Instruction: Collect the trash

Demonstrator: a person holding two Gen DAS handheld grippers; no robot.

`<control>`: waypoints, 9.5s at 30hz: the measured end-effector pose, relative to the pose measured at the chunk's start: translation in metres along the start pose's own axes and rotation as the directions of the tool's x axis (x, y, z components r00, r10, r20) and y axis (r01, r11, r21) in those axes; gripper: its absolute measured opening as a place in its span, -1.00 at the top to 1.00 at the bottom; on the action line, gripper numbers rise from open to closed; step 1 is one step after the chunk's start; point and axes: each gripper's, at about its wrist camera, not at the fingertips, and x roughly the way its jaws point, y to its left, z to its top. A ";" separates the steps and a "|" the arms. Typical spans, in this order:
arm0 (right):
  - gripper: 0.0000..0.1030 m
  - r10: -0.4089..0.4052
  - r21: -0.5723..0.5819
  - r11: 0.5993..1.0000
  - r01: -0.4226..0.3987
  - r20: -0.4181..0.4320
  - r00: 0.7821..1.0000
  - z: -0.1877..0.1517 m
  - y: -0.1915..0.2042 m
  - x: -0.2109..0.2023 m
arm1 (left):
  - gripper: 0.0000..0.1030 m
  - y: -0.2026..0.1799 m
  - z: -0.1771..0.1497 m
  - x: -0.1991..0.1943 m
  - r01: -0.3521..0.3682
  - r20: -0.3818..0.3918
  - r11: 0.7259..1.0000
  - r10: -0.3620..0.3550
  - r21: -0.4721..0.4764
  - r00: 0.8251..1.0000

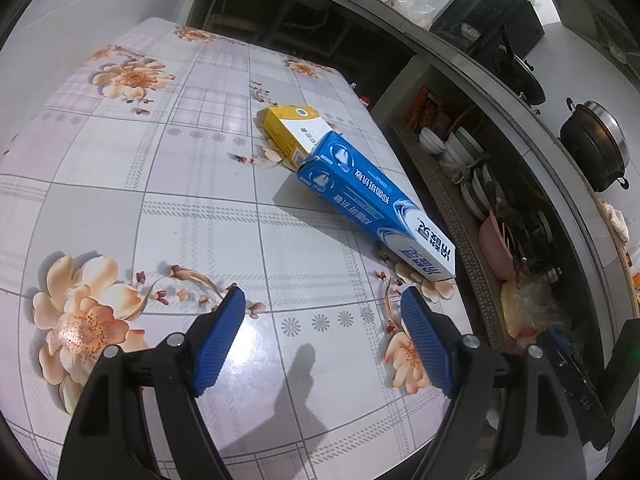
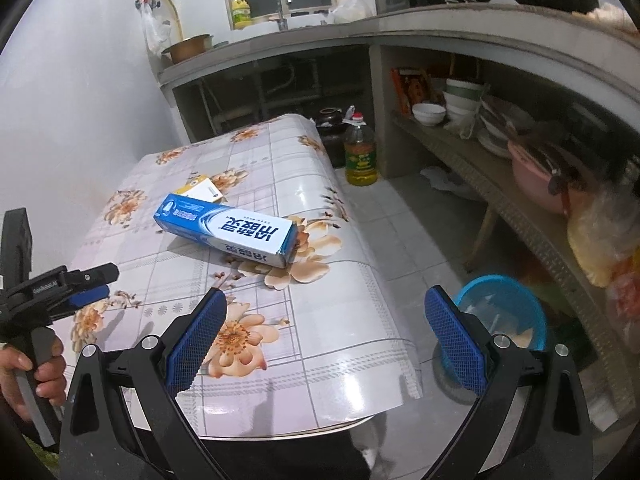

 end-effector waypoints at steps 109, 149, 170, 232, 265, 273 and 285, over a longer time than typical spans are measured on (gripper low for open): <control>-0.44 0.220 -0.020 0.968 -0.251 -0.416 0.882 0.043 0.044 0.139 | -0.67 0.006 0.018 0.019 0.056 -0.013 0.996 -0.057 -0.068 0.998; -0.69 0.210 0.092 0.977 -0.190 -0.338 0.917 -0.014 0.019 0.084 | 0.02 -0.036 -0.021 0.040 -0.234 -0.013 0.900 0.257 0.368 0.966; -0.62 0.149 -0.036 0.985 -0.170 -0.330 0.932 -0.017 0.039 0.083 | 0.32 -0.032 -0.024 0.036 -0.311 0.070 0.878 0.308 0.363 0.949; -0.42 0.056 0.904 0.410 0.120 -0.156 0.986 -0.151 -0.374 0.130 | 0.37 -0.394 -0.106 0.371 0.199 -0.583 0.881 0.102 0.430 0.806; -0.85 -0.301 0.226 0.931 0.287 0.029 0.953 -0.093 -0.138 -0.074 | -0.90 -0.296 -0.090 0.051 0.191 -0.160 0.830 -0.124 0.524 0.979; -0.85 -0.422 0.083 0.906 0.416 0.080 0.903 -0.102 -0.080 -0.106 | -0.90 -0.221 -0.125 -0.003 -0.091 0.051 0.883 0.076 0.461 0.996; -0.85 -0.467 0.119 0.879 0.461 0.030 0.884 -0.106 -0.072 -0.114 | -0.90 -0.184 -0.136 -0.042 -0.324 0.213 0.870 0.259 0.372 0.942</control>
